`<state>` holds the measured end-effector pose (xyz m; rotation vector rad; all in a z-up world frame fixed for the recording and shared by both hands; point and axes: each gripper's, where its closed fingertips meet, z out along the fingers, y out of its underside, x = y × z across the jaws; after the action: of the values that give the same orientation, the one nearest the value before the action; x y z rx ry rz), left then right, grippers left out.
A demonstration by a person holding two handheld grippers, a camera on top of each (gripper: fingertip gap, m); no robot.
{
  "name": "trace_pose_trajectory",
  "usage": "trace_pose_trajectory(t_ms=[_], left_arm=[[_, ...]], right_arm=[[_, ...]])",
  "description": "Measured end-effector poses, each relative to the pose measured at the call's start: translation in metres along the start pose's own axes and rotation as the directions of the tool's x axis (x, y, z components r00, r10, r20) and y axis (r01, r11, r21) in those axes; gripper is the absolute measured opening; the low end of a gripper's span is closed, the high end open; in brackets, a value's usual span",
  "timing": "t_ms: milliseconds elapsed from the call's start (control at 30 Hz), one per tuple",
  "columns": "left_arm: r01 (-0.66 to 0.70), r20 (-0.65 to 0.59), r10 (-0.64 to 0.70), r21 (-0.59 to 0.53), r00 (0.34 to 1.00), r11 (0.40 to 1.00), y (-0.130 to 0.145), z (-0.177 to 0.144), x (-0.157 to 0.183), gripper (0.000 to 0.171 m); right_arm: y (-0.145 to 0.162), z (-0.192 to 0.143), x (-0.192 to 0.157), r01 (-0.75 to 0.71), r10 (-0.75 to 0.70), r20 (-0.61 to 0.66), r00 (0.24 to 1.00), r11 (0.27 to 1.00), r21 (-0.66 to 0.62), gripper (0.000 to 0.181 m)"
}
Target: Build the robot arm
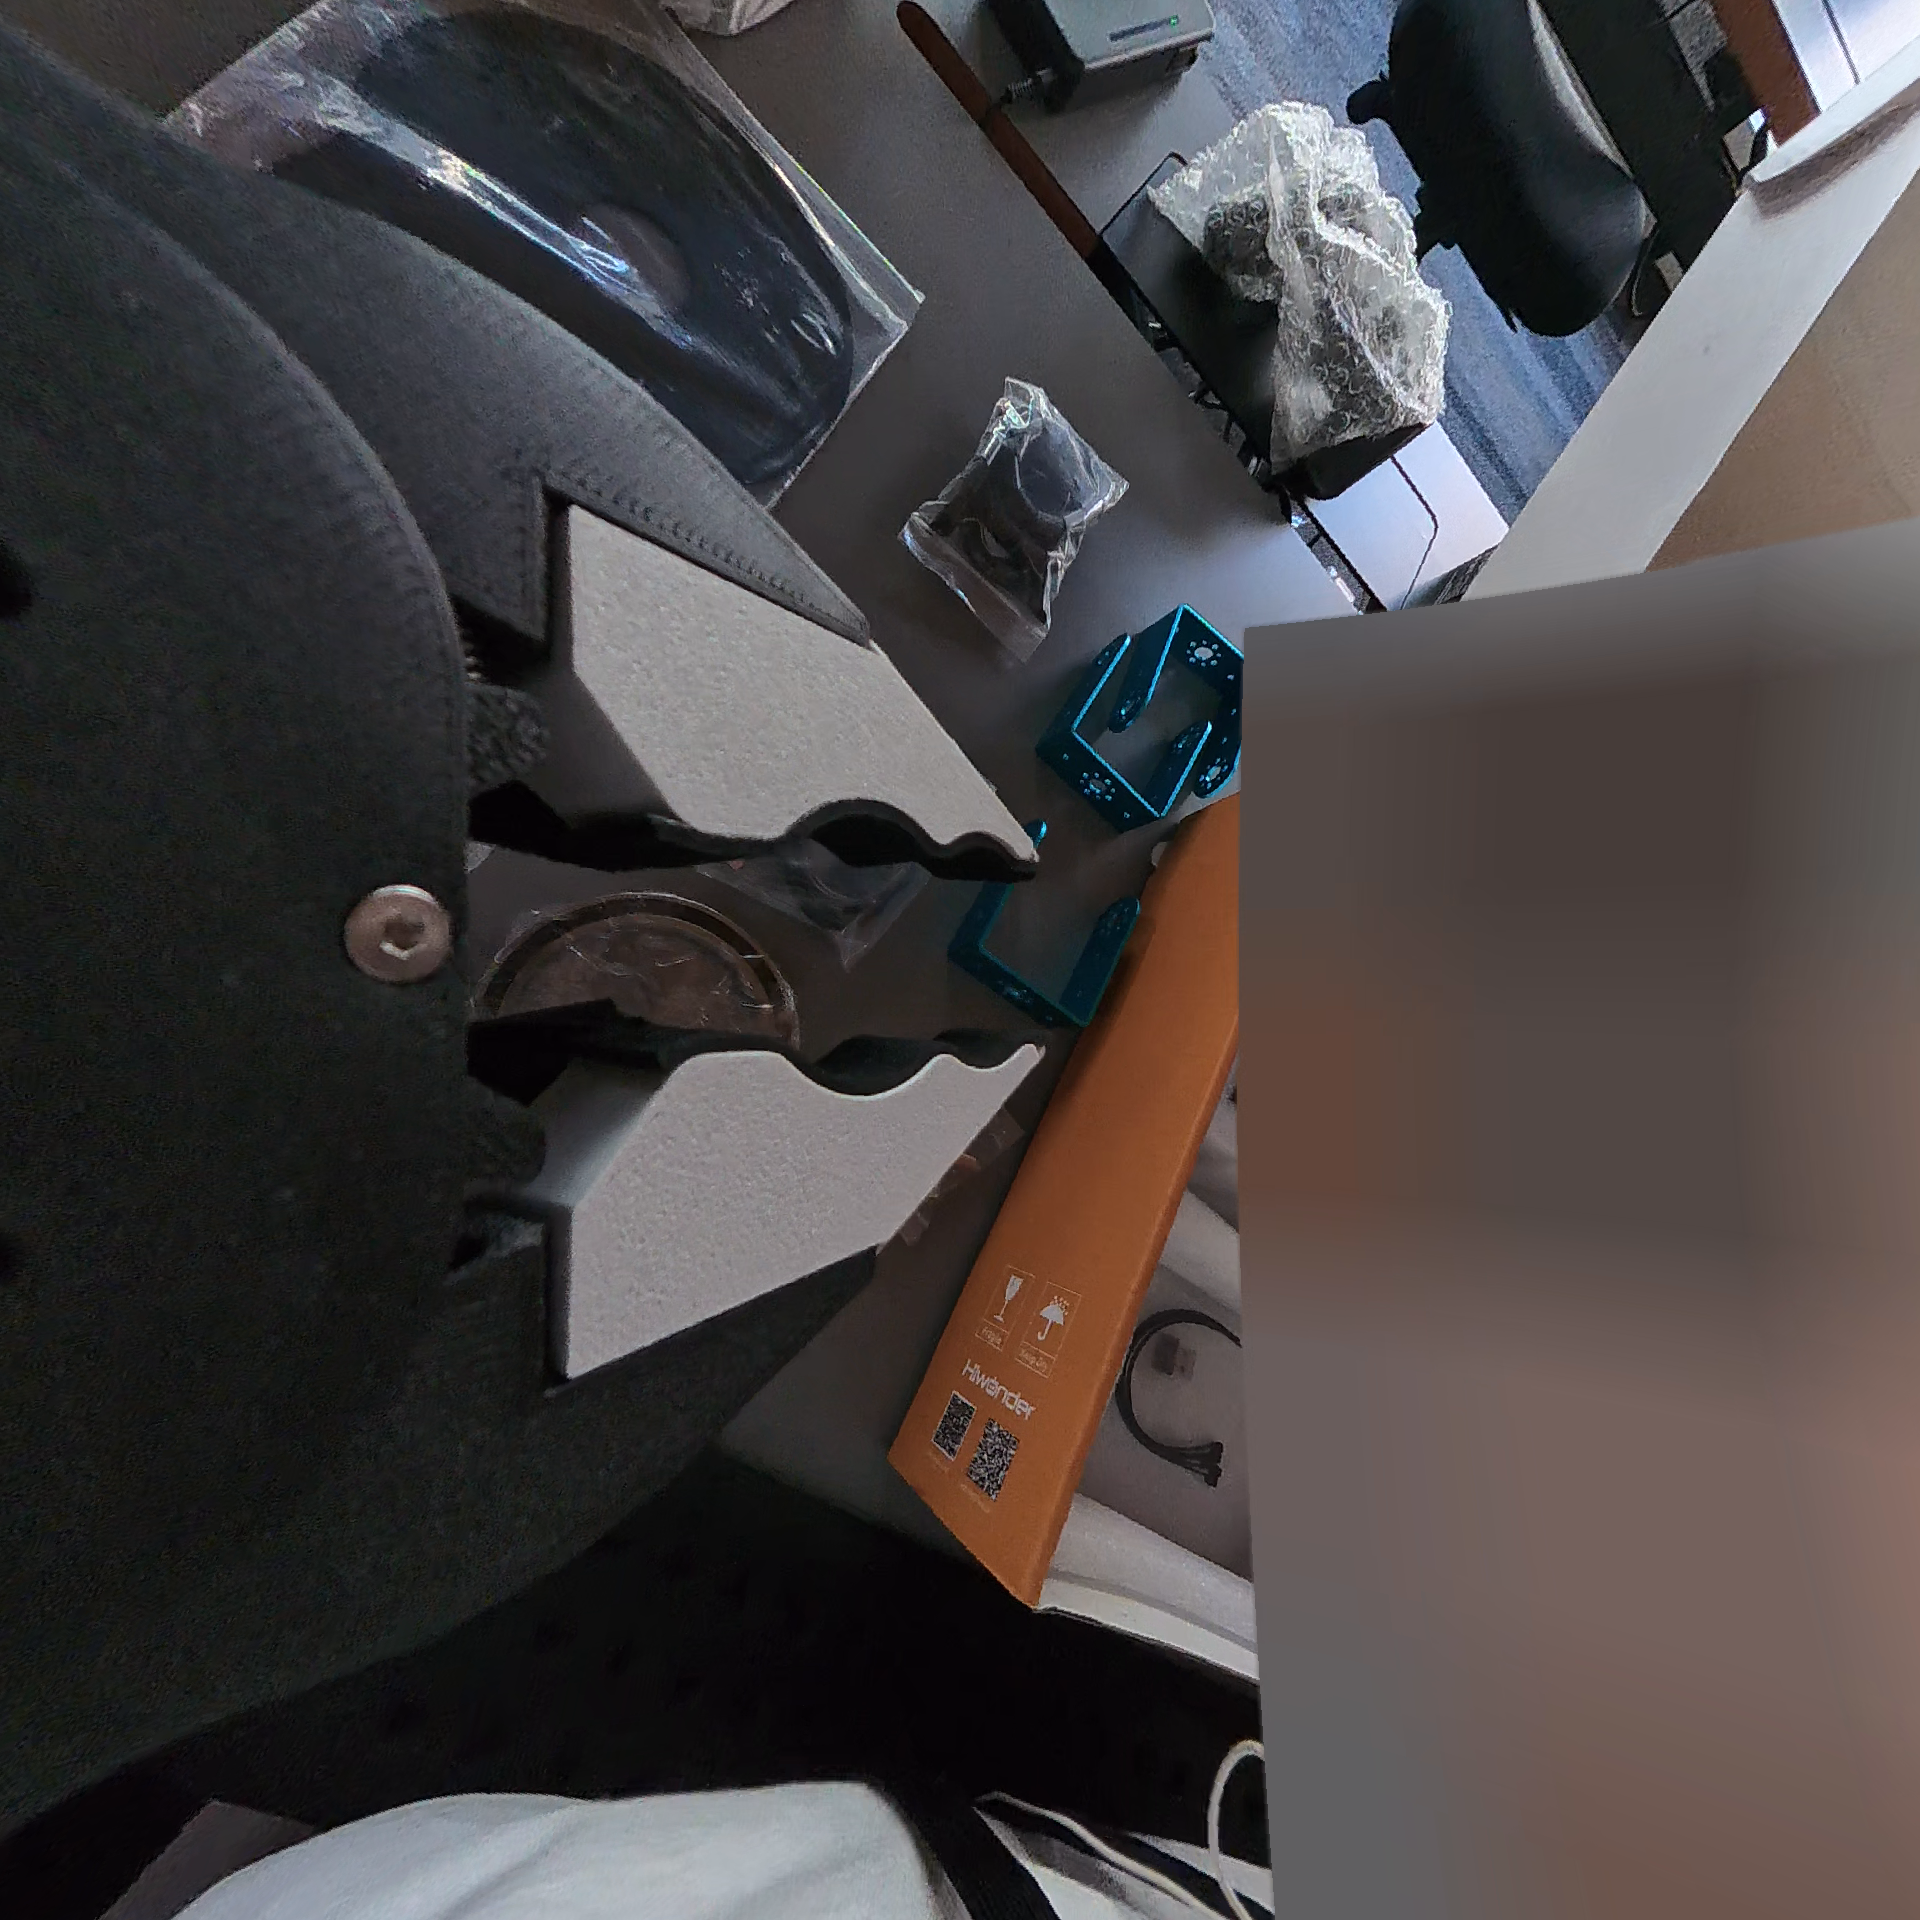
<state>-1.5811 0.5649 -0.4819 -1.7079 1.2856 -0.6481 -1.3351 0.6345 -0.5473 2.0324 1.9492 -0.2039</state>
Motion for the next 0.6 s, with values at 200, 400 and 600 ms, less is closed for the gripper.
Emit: trace_pose_trajectory(t_ms=[200,400,600], left_arm=[[0.024,0.037,-0.025,0.031,0.999,0.999,0.009,-0.013,-0.011,0.026],[0.06,0.055,-0.062,0.043,0.997,0.997,0.021,-0.023,-0.018,0.026],[0.041,0.049,-0.043,0.05,0.998,0.998,0.019,-0.021,-0.013,0.026]], right_arm=[[0.017,-0.022,-0.005,0.002,0.117,-0.225,0.967,0.884,0.467,0.037],[0.044,0.004,-0.03,0.057,0.221,-0.335,0.916,0.755,0.653,0.044],[0.037,0.029,-0.017,0.181,0.173,-0.474,0.863,0.77,0.612,0.043]])
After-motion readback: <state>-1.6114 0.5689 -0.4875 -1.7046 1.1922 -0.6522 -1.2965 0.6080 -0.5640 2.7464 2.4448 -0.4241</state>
